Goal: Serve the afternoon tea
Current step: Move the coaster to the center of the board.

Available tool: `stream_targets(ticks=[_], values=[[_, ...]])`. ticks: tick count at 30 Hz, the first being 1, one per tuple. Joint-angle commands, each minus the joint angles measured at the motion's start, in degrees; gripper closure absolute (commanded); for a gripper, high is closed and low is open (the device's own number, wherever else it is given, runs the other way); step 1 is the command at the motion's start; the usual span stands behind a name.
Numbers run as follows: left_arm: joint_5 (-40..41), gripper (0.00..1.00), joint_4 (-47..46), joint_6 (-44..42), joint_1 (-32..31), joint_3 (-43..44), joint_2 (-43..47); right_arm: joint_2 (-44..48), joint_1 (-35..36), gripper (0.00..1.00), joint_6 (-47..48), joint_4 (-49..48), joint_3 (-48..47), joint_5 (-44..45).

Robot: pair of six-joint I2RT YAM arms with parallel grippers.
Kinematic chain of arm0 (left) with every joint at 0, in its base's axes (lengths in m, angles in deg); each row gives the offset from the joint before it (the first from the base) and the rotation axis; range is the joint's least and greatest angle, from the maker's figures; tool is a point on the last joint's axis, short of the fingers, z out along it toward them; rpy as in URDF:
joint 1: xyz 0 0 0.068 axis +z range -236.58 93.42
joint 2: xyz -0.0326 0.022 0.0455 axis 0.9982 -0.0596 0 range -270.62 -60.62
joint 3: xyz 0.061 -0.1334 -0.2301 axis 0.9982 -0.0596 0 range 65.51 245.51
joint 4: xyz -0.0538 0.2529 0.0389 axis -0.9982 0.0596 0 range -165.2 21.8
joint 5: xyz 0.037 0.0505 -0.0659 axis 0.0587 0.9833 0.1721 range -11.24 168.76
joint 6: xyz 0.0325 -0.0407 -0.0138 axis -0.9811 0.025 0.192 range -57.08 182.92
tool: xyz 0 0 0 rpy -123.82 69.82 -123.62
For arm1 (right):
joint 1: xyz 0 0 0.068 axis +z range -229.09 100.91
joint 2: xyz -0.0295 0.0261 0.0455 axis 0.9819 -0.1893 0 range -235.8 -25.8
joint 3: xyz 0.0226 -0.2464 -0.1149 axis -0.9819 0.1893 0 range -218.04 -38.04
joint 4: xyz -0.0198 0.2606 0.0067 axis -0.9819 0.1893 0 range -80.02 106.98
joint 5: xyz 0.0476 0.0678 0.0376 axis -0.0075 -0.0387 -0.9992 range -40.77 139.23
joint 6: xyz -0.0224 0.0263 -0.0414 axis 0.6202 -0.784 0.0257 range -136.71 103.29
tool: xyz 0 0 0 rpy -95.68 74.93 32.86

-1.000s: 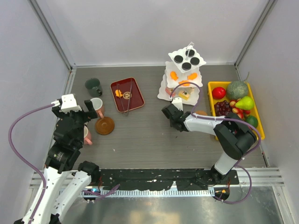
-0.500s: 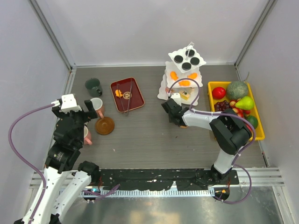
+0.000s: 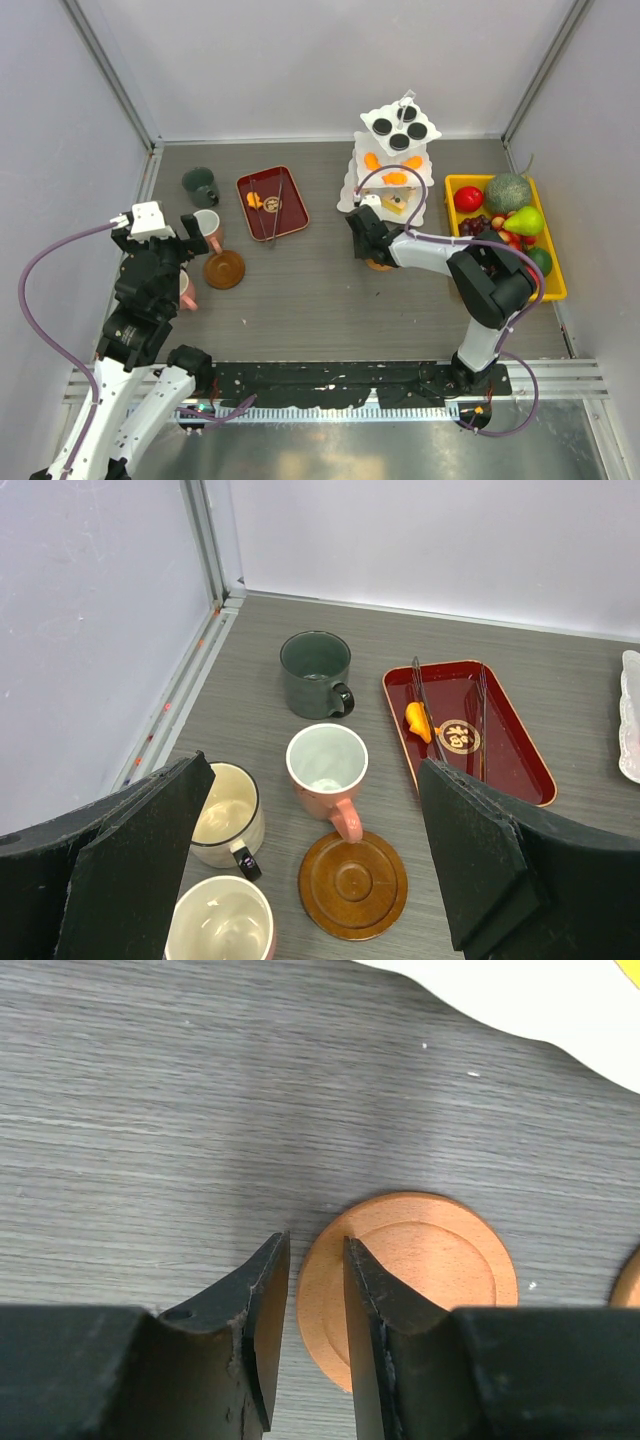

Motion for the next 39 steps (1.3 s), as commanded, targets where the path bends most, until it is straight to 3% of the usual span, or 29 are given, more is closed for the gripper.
stream_targets(ticks=[1,10,22,33,39], values=[[0.6,0.04,-3.2,-0.9,0.2,-0.4,0.7,-1.4,0.3,0.66,-1.1,-1.6,-1.5,-4.7],[0.4,0.04,-3.2,-0.9,0.2,-0.5,0.8,4.0,1.3,0.67,1.1,2.5,-2.6,0.4],[-1.1,0.04,-3.0,0.2,0.2,-0.3,-0.6,14.8,10.4,0.53,-0.1,0.1,-2.9,-0.7],[-10.4,0.02,11.7,13.4,0.2,2.8,-9.9,40.9,10.5,0.28,1.2,3.0,11.8,9.7],[-14.6,0.08,6.0,23.0,0.2,-4.7,-16.5,55.4,10.5,0.21,2.6,11.3,16.0,16.3]])
